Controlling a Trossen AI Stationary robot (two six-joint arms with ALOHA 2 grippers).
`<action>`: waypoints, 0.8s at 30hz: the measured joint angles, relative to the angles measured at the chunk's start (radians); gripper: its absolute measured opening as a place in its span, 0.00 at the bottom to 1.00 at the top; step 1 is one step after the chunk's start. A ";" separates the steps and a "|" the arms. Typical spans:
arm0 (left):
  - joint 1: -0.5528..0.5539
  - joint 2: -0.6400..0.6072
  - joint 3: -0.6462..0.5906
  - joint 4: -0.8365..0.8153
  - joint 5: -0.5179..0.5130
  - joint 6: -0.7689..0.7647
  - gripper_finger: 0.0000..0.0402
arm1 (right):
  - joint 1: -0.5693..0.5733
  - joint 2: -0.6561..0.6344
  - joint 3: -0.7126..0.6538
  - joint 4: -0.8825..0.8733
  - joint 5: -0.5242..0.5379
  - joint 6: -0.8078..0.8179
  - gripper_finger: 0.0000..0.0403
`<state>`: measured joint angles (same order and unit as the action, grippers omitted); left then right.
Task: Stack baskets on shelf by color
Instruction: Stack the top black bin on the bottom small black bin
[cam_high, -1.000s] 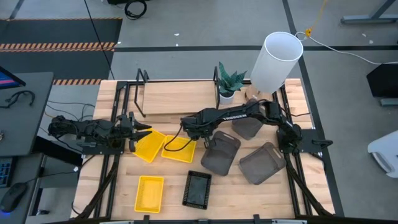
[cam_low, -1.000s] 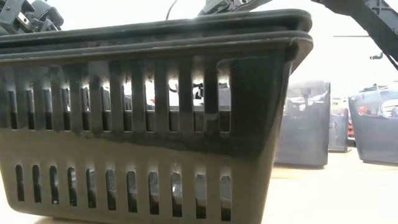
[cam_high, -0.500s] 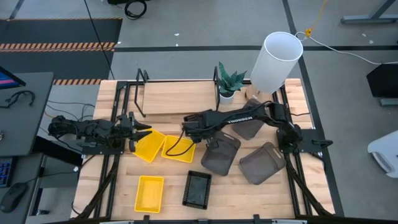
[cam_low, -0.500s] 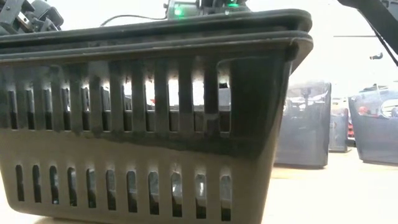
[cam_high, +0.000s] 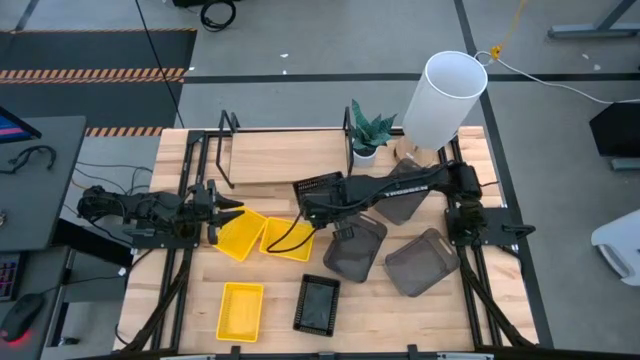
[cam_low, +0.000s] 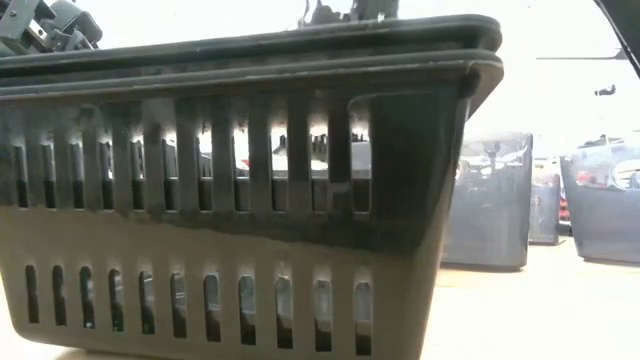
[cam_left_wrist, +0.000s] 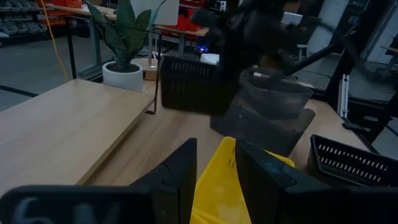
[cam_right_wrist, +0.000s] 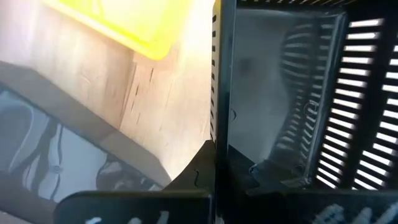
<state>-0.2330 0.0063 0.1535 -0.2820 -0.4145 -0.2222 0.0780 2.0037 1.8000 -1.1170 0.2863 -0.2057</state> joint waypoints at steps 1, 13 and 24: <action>0.000 0.000 0.000 0.000 0.000 0.000 0.29 | 0.006 -0.012 0.000 0.000 0.004 0.005 0.02; 0.000 0.000 0.000 0.000 0.000 0.000 0.29 | 0.131 -0.088 0.001 0.009 0.035 0.028 0.02; 0.000 0.000 0.000 0.000 0.000 0.000 0.29 | 0.267 -0.089 0.001 0.044 0.028 0.030 0.02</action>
<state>-0.2329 0.0063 0.1535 -0.2821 -0.4145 -0.2226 0.3452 1.9148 1.8008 -1.0730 0.3146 -0.1761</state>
